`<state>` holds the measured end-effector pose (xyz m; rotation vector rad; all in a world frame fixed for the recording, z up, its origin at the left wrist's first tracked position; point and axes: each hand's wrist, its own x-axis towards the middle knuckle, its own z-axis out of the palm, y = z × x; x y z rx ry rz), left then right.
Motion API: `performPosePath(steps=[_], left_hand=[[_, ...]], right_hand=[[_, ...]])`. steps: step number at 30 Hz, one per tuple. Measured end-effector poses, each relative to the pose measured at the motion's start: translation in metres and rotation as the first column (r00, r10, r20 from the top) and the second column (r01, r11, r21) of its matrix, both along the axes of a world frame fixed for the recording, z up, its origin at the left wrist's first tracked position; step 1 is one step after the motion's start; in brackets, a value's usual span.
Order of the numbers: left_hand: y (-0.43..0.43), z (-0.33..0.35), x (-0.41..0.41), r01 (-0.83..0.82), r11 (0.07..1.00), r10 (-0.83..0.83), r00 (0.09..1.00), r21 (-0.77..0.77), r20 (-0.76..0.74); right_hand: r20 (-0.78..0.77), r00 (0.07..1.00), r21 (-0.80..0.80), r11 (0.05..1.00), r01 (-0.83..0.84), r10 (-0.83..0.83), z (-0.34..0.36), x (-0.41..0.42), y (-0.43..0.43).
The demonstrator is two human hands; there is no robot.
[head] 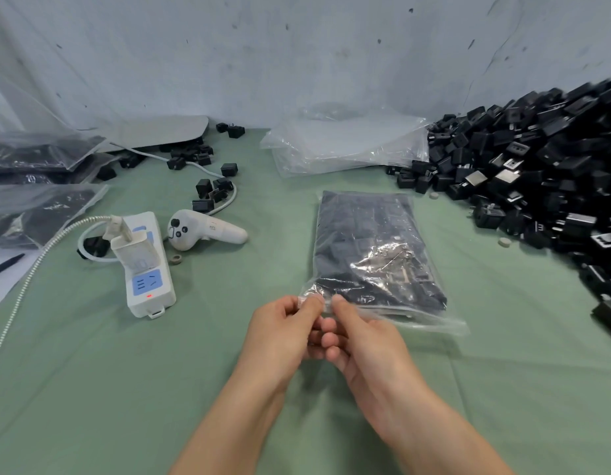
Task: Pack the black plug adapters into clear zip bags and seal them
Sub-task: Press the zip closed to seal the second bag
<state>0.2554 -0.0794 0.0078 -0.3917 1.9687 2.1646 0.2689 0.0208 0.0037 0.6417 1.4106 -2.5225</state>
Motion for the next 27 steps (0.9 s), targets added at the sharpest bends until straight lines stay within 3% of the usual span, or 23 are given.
performPosePath(steps=[4,13,23,27], left_hand=[[-0.0023,0.001,0.0014,0.054,0.999,-0.054,0.999,0.001,-0.003],[0.0035,0.0031,0.0004,-0.019,0.998,0.018,1.0,0.054,0.01],[0.0057,0.001,0.0006,-0.044,0.999,0.044,0.999,-0.027,-0.009],[0.0063,-0.0009,0.0032,-0.084,0.996,0.085,0.996,0.008,-0.03]], right_hand=[[-0.035,0.999,0.021,0.999,-0.025,0.026,-0.0006,-0.0012,-0.001],[-0.026,0.999,0.021,1.0,-0.019,0.019,0.0,-0.0044,-0.0025],[-0.012,1.0,0.008,1.0,-0.029,0.029,0.0019,-0.0047,-0.0008],[-0.016,1.0,0.0,1.0,-0.01,0.01,0.002,-0.003,-0.0023]])
